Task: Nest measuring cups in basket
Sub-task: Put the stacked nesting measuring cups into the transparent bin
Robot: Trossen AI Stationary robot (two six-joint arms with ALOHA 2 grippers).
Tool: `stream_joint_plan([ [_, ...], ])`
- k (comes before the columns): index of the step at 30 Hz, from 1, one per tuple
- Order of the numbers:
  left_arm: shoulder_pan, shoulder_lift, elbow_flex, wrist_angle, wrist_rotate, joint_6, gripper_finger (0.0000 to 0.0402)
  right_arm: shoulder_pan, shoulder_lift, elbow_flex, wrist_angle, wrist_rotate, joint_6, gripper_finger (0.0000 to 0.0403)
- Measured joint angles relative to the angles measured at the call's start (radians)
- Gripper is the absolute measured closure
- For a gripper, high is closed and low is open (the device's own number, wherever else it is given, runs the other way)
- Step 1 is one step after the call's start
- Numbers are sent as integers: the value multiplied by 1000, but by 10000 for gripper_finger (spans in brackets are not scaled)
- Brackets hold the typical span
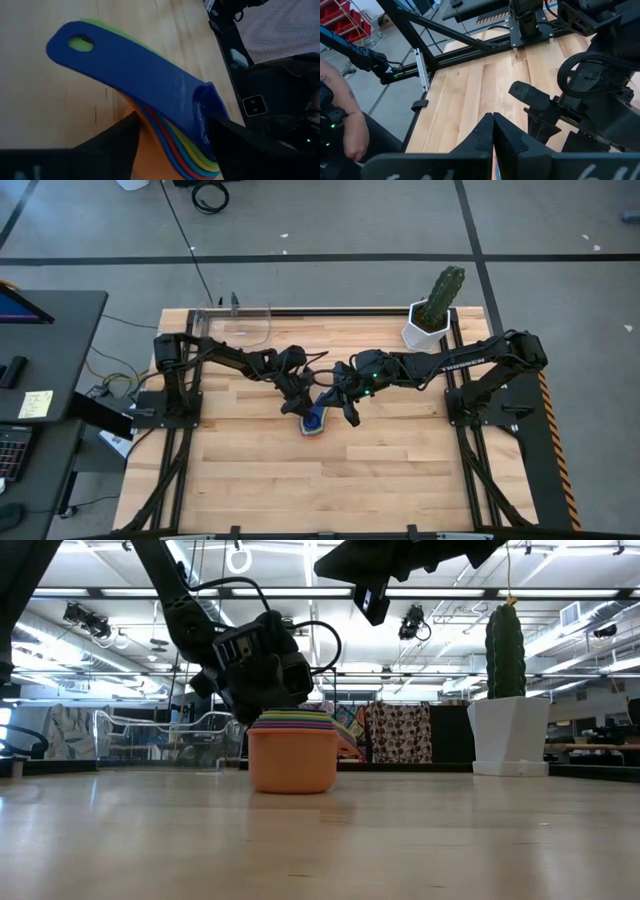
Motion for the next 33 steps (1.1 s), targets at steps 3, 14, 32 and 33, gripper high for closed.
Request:
stream_joint_plan([
  [3,-1,0,0,0,4,-26,198,0,0,0,0,0,0,387],
  [14,-1,0,0,-1,4,-116,239,0,0,0,0,0,0,387],
  [32,-1,-1,0,-2,-11,-157,275,0,0,0,0,0,0,387],
  [33,-1,-1,0,-2,-15,-157,279,0,0,0,0,0,0,387],
])
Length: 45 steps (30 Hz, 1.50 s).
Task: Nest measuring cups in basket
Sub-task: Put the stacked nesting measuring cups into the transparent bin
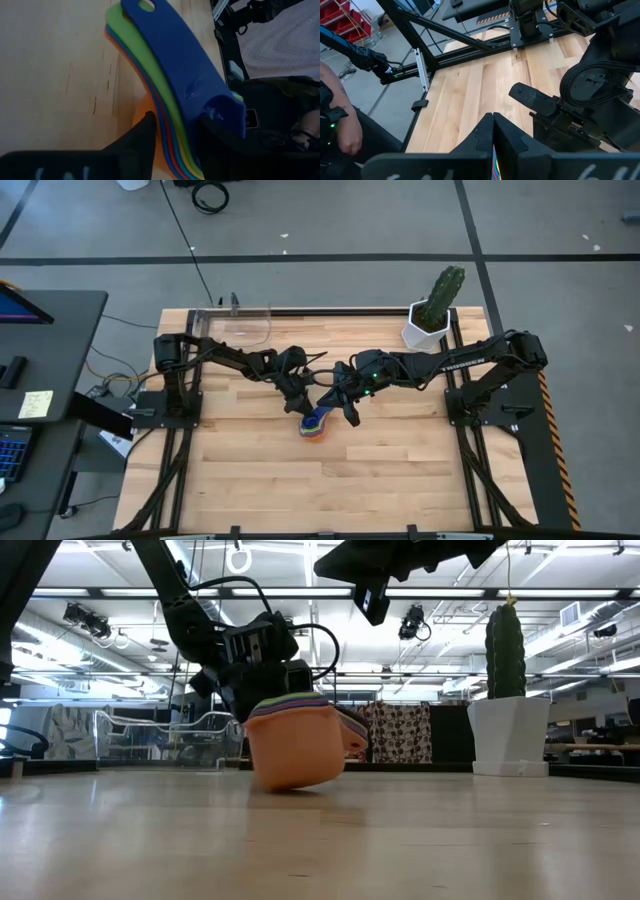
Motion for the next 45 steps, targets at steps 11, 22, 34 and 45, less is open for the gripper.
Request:
stream_joint_plan([
  [11,0,0,0,-1,-21,1,295,0,0,0,0,0,0,387],
  [22,-1,-16,2,19,-19,2,333,0,0,0,1,0,0,387],
  [34,-5,-27,2,22,-35,5,338,0,0,0,4,0,0,387],
  [45,-29,-47,2,-3,-63,38,338,0,0,0,13,0,0,387],
])
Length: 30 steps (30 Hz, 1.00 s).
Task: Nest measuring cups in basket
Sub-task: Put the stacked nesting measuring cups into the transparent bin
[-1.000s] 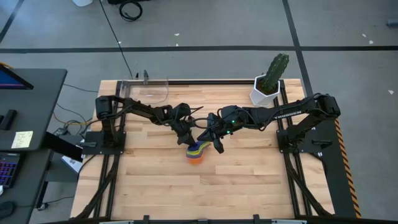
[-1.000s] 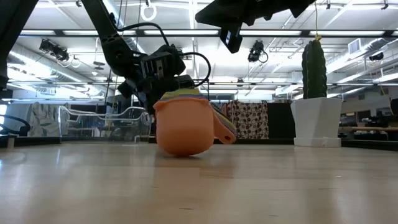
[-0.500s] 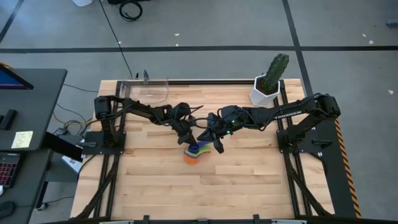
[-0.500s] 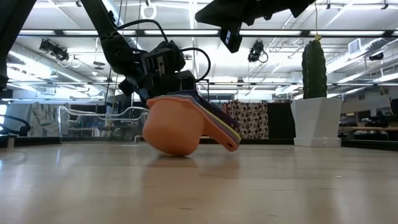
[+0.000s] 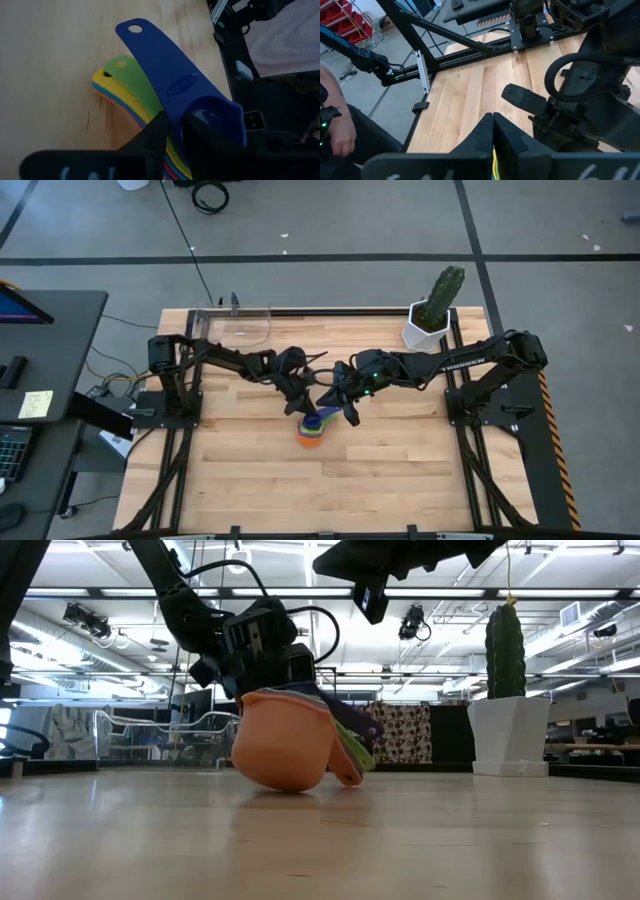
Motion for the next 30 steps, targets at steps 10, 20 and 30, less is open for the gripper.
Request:
stream_joint_plan([
  [10,-24,-36,0,-20,-69,15,338,0,0,0,7,0,0,387],
  [20,-40,-50,-1,-49,-108,32,338,0,0,0,14,0,0,387],
  [30,-40,-52,-1,-48,-109,8,337,0,0,0,14,0,0,387],
])
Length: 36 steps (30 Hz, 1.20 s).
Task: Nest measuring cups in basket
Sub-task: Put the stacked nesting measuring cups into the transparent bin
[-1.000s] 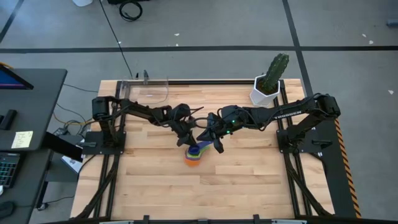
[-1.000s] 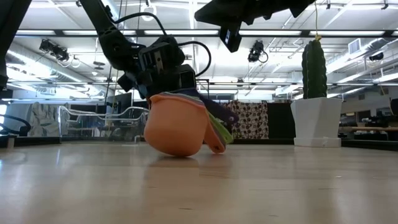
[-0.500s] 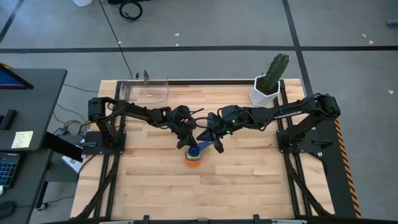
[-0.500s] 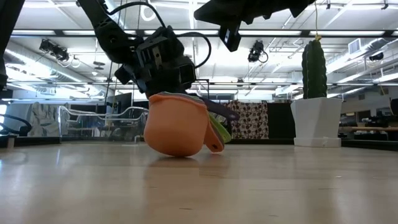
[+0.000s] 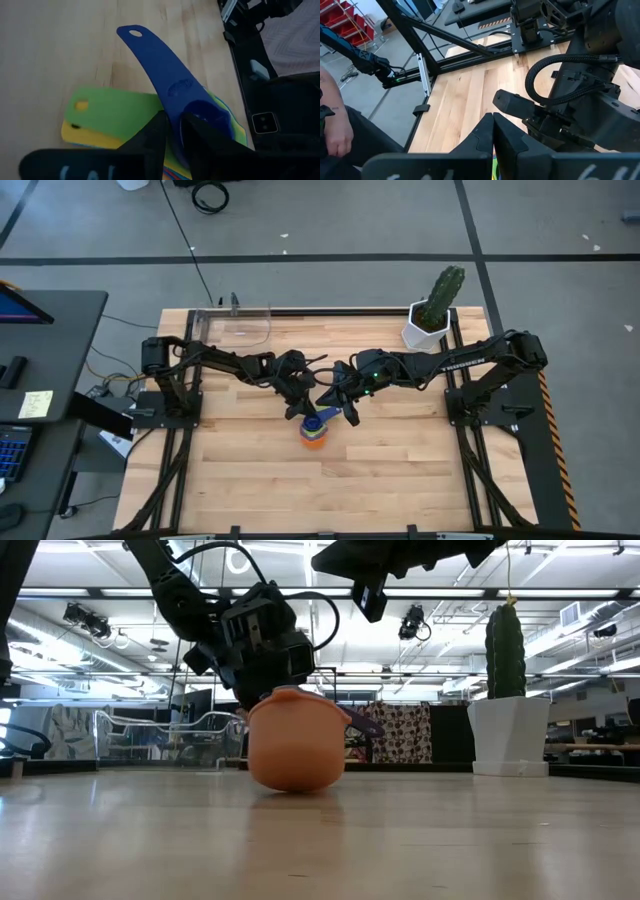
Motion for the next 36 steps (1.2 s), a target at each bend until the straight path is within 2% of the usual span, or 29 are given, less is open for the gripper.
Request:
stream_joint_plan([
  [3,0,0,0,0,-15,-25,331,0,0,0,0,0,0,387],
  [9,-9,0,0,-3,-35,-17,286,0,0,0,0,0,0,387],
  [13,-19,0,0,-2,-44,-18,271,0,0,0,0,0,0,387],
  [18,-29,0,0,15,-76,-13,269,0,0,0,0,0,0,387],
  [29,-37,-85,0,1,-211,118,269,0,0,0,0,0,0,387],
  [36,-37,-193,0,-72,-391,121,286,0,0,0,0,0,0,387],
])
